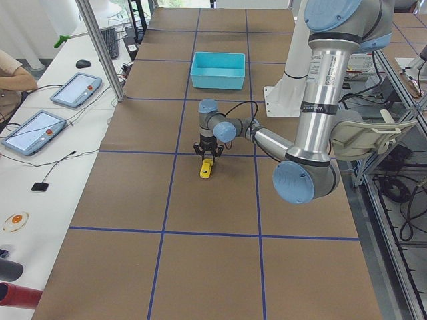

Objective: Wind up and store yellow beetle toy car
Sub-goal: 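Keep pulling the car back toward the robot with the left gripper, then release the car so it rolls toward the bin, lifting the left gripper, then move the right gripper over the bin and down to the car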

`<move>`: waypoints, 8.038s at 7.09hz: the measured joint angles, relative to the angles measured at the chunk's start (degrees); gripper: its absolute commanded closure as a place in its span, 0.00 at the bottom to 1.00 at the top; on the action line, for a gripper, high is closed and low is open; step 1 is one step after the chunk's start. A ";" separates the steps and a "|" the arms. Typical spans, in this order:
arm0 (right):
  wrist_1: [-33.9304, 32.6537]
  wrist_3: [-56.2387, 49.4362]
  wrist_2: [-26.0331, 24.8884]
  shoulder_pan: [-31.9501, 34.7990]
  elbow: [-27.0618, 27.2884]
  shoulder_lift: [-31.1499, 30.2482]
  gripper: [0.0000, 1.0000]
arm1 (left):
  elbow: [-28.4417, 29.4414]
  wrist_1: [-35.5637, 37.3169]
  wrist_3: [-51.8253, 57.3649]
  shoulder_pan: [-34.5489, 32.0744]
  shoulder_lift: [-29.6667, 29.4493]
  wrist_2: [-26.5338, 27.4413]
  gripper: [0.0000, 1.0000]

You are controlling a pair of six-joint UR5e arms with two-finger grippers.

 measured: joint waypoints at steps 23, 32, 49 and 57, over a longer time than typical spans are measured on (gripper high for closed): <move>-0.15 -0.05 0.02 0.00 0.02 0.00 0.01 | 1.36 -6.27 4.75 -3.61 5.10 -3.98 0.00; 0.28 0.17 1.45 -0.03 1.45 -0.05 0.01 | 2.91 -1.58 -3.85 -13.15 4.08 -3.74 0.00; -24.50 -0.90 -20.24 -50.95 32.60 38.70 0.01 | 15.01 18.53 -35.83 -47.20 1.91 -20.57 0.00; -13.31 -14.15 -33.18 -70.01 15.35 42.98 0.01 | 14.52 17.60 -36.10 -47.72 2.03 -20.59 0.00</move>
